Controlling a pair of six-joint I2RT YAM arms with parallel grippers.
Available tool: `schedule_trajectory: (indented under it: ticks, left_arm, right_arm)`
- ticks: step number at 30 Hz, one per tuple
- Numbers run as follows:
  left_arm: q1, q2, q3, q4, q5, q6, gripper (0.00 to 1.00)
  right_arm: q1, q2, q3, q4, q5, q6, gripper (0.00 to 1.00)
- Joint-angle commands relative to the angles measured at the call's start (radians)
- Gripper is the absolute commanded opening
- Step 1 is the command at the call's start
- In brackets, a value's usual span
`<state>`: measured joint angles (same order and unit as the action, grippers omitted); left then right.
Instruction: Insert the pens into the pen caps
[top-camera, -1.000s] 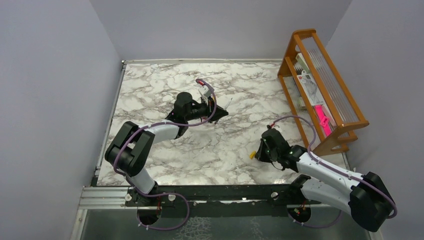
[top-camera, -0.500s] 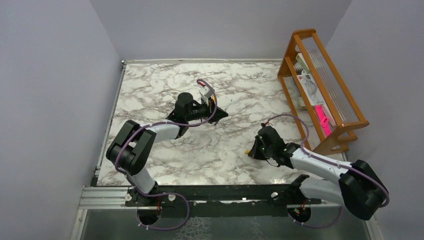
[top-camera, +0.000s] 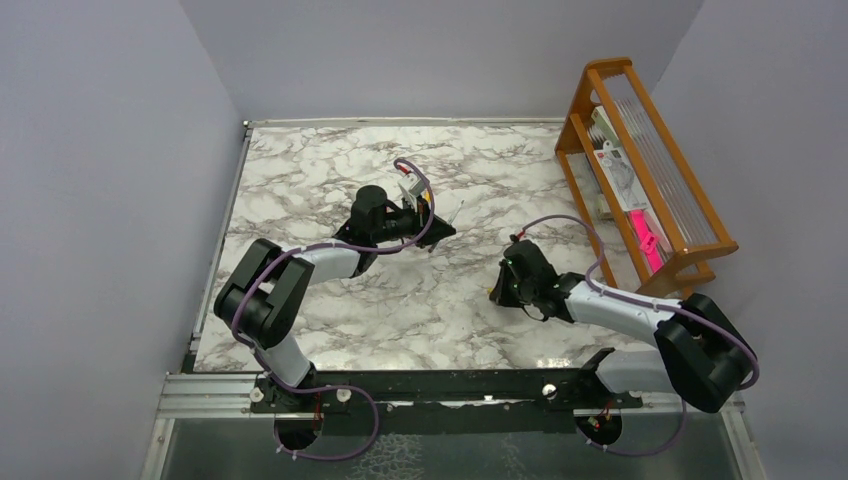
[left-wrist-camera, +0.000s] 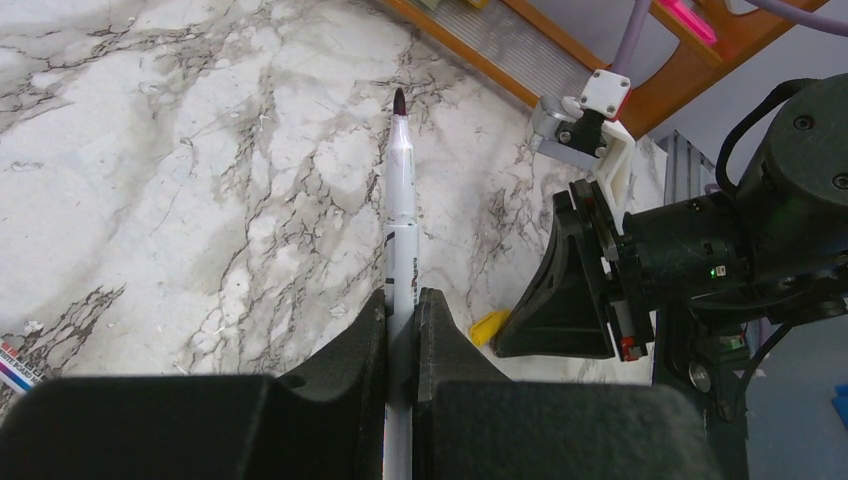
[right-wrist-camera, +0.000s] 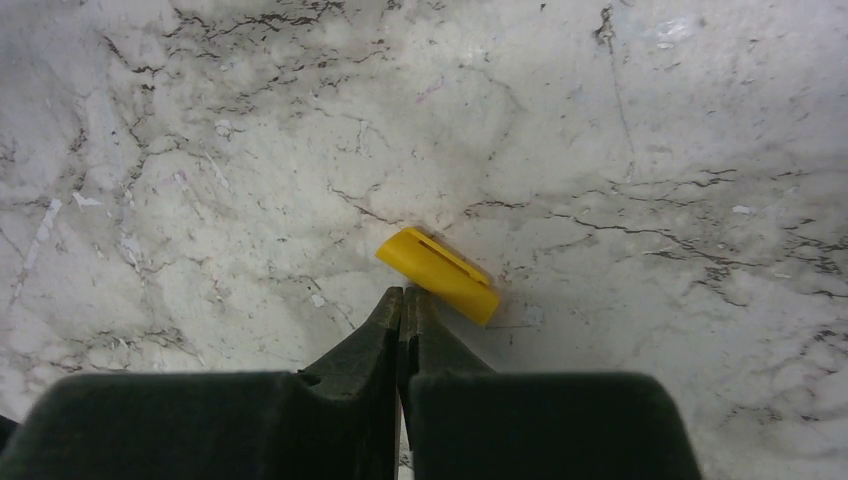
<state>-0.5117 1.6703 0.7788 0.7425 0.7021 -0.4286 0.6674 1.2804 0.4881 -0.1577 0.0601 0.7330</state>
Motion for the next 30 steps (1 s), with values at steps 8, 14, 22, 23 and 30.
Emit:
schedule_trajectory:
  ticks: [8,14,22,23,30]
  left_arm:
    - [0.006,0.012,0.034,0.004,0.015,-0.013,0.0]
    - [0.006,0.005,0.033,0.006,0.02,-0.012,0.0]
    - [0.005,0.008,0.034,0.005,0.029,-0.013,0.0]
    - [0.005,0.007,0.034,0.006,0.03,-0.013,0.0]
    - [0.006,0.01,0.033,0.004,0.03,-0.014,0.0]
  right_arm:
    - [-0.001,-0.065,0.071,0.019,0.015,-0.168,0.01]
    - [-0.001,-0.161,0.065,0.062,-0.022,-0.249,0.17]
    - [0.0,-0.031,0.136,-0.051,0.003,-0.291,0.77]
    - [0.0,-0.021,0.133,-0.044,-0.002,-0.292,0.77]
    - [-0.001,0.033,0.108,-0.021,-0.014,-0.282,0.76]
